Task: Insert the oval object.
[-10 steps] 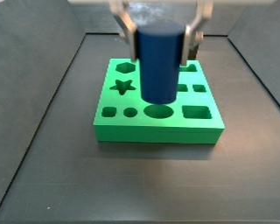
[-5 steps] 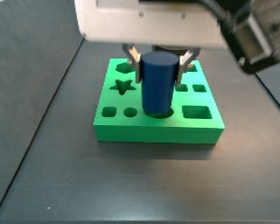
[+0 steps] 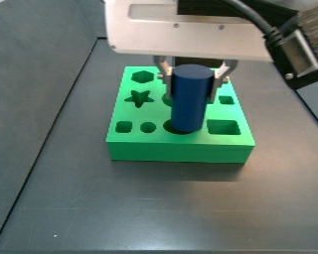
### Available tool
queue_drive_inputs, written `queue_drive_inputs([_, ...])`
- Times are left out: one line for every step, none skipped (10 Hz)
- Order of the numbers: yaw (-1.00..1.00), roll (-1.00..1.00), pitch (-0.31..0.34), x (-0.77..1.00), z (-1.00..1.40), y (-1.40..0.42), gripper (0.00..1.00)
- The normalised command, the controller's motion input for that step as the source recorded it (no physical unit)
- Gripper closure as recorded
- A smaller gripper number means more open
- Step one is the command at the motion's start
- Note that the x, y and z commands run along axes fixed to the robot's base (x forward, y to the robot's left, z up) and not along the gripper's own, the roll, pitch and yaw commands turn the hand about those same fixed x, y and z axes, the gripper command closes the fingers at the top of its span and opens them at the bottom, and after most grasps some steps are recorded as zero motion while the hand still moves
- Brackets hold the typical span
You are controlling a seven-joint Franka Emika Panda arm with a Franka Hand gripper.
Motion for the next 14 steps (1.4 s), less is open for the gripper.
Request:
queue_drive_inputs([0.0,-0.21,0.004,-0.01,-0.41,0.0,1.0])
queue_drive_inputs([0.06,-0.13,0.0,-0.25,-0.34,0.11,1.0])
queue_drive_inputs([0.18,-0.1,-0.02,-0.36,-0.25,0.11,1.0])
queue_drive_inputs([0.29,-0.13,-0.041,-0.31,-0.18,0.03,1.0])
queue_drive_inputs([0.29,-0.13,-0.074,-0.37,-0.13,0.0,1.0])
queue_drive_inputs([0.31,-0.13,-0.039,-0.25,-0.13,0.0,1.0])
queue_drive_inputs([0.32,-0.17,-0.117,-0.44,-0.07,0.03,1.0])
queue_drive_inputs([0.29,-0.16,-0.12,-0.51,-0.06,0.12,1.0])
queue_drive_inputs([0.12,-0.18,-0.05,-0.23,-0.17,-0.01,1.0])
queue_drive_inputs([-0.1,-0.19,-0.001,0.08,-0.31,-0.11,1.0])
queue_drive_inputs([-0.24,-0.17,0.0,0.21,-0.31,-0.04,1.0])
queue_drive_inputs([-0.14,-0.12,0.01,0.29,-0.31,-0.02,1.0])
queue_drive_inputs([-0.03,-0.04,0.106,0.44,-0.35,0.0,1.0])
queue_drive_inputs([0.0,-0.01,0.051,0.22,-0.4,0.07,1.0])
